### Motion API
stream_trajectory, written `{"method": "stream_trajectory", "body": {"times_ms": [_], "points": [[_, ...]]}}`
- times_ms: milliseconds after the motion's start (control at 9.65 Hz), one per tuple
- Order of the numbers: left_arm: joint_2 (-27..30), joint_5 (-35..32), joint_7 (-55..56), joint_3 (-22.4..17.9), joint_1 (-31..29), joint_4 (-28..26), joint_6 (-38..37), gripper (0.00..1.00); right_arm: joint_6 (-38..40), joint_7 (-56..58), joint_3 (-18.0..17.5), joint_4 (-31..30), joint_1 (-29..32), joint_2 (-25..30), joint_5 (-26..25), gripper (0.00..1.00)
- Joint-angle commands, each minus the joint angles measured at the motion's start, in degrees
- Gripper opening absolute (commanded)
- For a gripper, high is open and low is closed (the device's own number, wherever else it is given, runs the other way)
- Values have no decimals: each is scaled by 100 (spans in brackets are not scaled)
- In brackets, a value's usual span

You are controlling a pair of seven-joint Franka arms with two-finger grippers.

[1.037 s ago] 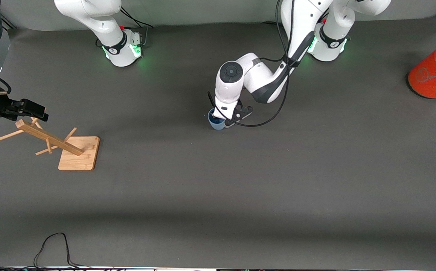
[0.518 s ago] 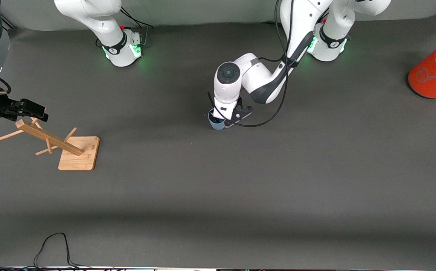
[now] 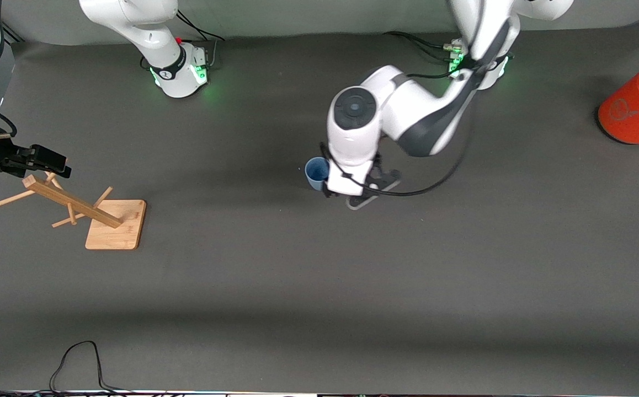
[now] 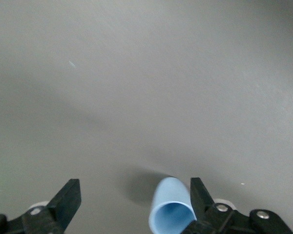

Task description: Rotate and upright cup with both arms

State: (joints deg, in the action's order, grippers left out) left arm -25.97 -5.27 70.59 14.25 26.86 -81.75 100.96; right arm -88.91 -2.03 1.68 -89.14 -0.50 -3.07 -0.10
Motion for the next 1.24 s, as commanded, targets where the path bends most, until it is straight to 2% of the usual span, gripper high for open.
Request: {"method": "stream_trajectory", "body": {"times_ms": [0,207,518,829,1140], "points": [[415,61,-1287,60,-765,300,-1075,100,-30,97,35,37,-20,17,106,100],[977,219,-2463,52,-1687,133,-1463,100,-30,106,35,28,-20,8,106,100],[1663,298,-4328,43,-2735,-33,-2263,100,-38,106,35,28,-20,8,106,100],[2393,501,-6191,34,-3579,-771,-2168,100,-38,106,35,28,-20,8,106,100],[2641,501,-6688,-1,-3775,-1132,-1608,100,-38,106,35,28,-11,-10,106,100]]}}
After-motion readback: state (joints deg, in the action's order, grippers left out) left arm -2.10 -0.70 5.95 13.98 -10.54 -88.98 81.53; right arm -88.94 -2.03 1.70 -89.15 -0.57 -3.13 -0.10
